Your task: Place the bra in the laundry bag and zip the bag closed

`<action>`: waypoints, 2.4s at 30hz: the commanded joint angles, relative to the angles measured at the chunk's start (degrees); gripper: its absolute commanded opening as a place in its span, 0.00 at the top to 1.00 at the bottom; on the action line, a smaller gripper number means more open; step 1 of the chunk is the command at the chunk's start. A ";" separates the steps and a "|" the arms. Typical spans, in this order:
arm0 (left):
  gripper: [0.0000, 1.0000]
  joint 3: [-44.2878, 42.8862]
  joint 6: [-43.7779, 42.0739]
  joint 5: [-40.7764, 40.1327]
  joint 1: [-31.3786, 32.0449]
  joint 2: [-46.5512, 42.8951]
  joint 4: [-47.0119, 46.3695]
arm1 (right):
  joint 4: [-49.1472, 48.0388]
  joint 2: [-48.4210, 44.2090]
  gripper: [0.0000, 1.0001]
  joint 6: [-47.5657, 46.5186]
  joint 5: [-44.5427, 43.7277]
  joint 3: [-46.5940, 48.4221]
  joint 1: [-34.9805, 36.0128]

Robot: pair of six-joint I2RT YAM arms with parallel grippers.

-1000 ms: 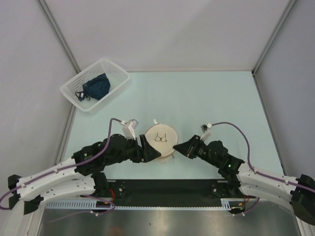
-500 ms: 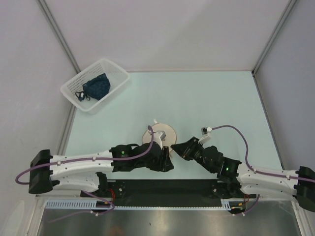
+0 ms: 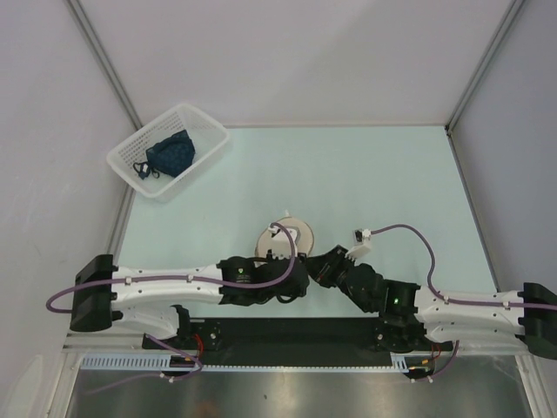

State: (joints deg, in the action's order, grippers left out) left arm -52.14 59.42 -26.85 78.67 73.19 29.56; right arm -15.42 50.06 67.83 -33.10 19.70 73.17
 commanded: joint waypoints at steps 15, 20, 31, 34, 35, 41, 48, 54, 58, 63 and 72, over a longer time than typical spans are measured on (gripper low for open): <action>1.00 -2.27 4.39 -18.14 0.25 0.47 13.15 | 4.96 -4.26 1.00 -1.38 -1.37 2.45 1.28; 1.00 4.32 3.78 -17.71 -2.99 -7.42 15.18 | 7.06 -11.72 1.00 -4.63 4.70 -0.63 -3.46; 1.00 17.15 -22.13 -6.76 -8.98 -30.55 -6.93 | 3.48 -9.74 1.00 -16.48 37.03 -1.87 -30.50; 1.00 18.65 -27.59 -0.87 -9.06 -33.19 -11.27 | -0.04 -2.71 1.00 -21.23 45.04 1.29 -38.15; 1.00 18.83 -29.43 0.99 -9.06 -33.37 -12.15 | -0.31 -0.43 1.00 -22.21 48.19 3.91 -40.19; 1.00 21.55 -24.37 11.47 -8.98 -28.11 -24.71 | 12.40 16.80 0.75 -29.77 54.19 21.31 -43.46; 1.00 18.31 -14.34 3.04 -8.89 -16.33 -23.42 | 33.96 8.76 0.25 -19.36 36.29 22.85 -33.01; 1.00 18.39 -12.92 2.77 -8.10 -15.53 -24.81 | 34.06 -4.35 0.24 -4.06 30.64 14.23 -23.62; 1.00 19.27 -12.92 3.12 -7.83 -17.55 -25.25 | 25.37 -4.71 0.27 4.03 26.00 10.27 -18.77; 1.00 19.62 -13.10 3.38 -6.52 -18.34 -25.34 | 16.50 0.82 0.39 8.19 22.48 8.51 -17.09; 1.00 19.36 -14.68 3.56 -4.41 -17.82 -25.78 | 11.29 5.74 0.44 10.30 20.79 10.09 -14.98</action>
State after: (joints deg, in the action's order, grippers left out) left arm -31.35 45.01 -22.52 73.73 55.96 6.04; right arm 0.19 54.52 75.61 -9.28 27.73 57.34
